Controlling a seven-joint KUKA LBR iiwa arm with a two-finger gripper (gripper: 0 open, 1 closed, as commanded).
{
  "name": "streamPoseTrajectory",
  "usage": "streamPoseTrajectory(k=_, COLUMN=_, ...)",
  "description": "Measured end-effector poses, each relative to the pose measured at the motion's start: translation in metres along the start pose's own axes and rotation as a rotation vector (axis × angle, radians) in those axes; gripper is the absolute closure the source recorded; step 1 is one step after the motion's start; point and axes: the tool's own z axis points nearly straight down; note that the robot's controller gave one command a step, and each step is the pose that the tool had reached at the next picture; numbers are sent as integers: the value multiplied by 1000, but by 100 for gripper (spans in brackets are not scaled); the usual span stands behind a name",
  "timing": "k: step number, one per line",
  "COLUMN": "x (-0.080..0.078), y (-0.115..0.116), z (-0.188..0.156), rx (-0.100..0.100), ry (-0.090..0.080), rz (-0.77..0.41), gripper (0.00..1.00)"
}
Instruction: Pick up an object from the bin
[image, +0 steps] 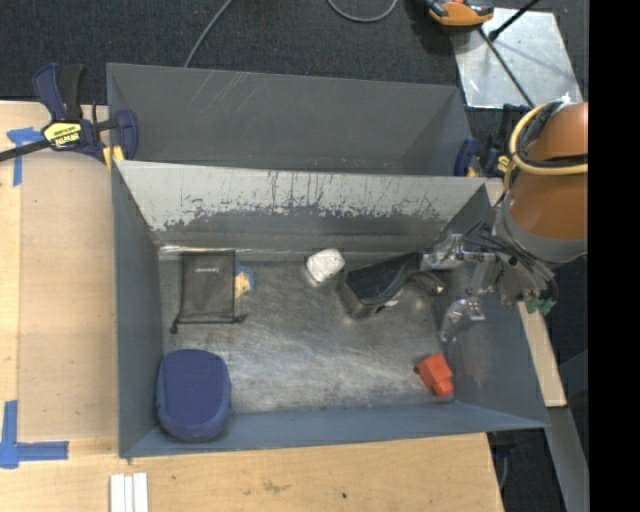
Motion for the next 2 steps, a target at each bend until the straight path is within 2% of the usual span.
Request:
streamPoseTrajectory(k=1, x=-41, y=47, z=70, rx=-3, ry=5, rz=-7, gripper=0)
streamPoseTrajectory(k=2, x=-71, y=47, z=136, rx=0, ry=-10, rz=-103, gripper=0)
